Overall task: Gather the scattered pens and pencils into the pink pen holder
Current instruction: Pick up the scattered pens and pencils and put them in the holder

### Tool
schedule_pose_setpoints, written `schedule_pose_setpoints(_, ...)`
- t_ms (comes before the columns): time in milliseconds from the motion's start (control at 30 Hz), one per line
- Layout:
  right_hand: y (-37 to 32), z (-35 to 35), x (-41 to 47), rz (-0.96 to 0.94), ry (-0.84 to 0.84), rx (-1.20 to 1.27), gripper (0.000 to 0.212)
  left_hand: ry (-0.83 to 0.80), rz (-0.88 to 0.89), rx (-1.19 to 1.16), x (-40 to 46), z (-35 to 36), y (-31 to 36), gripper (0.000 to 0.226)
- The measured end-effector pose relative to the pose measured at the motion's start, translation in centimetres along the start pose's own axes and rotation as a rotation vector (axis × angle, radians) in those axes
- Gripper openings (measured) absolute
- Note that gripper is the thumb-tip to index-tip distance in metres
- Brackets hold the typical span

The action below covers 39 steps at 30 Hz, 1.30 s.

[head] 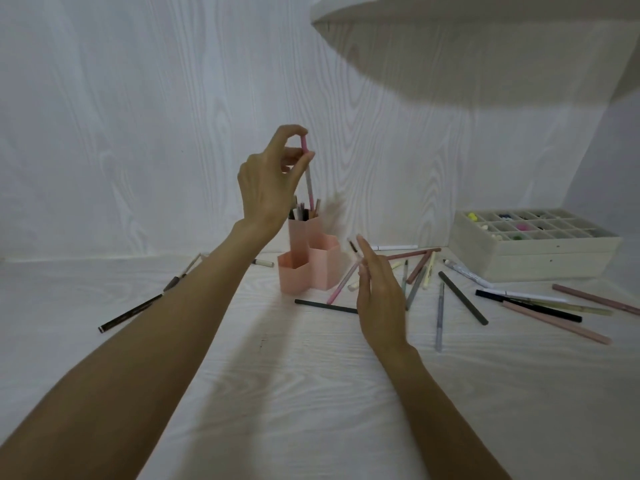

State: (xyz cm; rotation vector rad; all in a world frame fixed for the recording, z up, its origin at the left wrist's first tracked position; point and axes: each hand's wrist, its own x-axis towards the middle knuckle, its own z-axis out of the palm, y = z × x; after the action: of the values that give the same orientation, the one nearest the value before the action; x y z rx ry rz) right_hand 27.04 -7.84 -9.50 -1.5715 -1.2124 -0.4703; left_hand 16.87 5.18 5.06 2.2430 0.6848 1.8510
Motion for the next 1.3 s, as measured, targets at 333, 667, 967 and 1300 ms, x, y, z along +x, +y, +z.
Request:
schedule_pose_setpoints(333,-0.4,0.0,0.3,0.079,0.152,0.061,0.055,-0.275,0.007,0.26,-3.4,2.2,-1.8,0.018)
schedule_pose_setpoints(667,-0.5,-0.3,0.5,0.159,0.138,0.112,0.048,-0.438,0.139,0.412,-4.6,-0.1,-4.8,0.038)
schedule_pose_setpoints(967,-0.8,-0.4,0.0,0.109,0.219,-0.034,0.044,-0.186,-0.542,0.479,-13.0,-9.8,-10.8,0.016)
schedule_pose_setpoints(1300,-1.0,-1.0,1.5,0.149,0.277,0.08,0.041,-0.398,-0.546,0.566,-14.2,-9.2,-11.4,0.034)
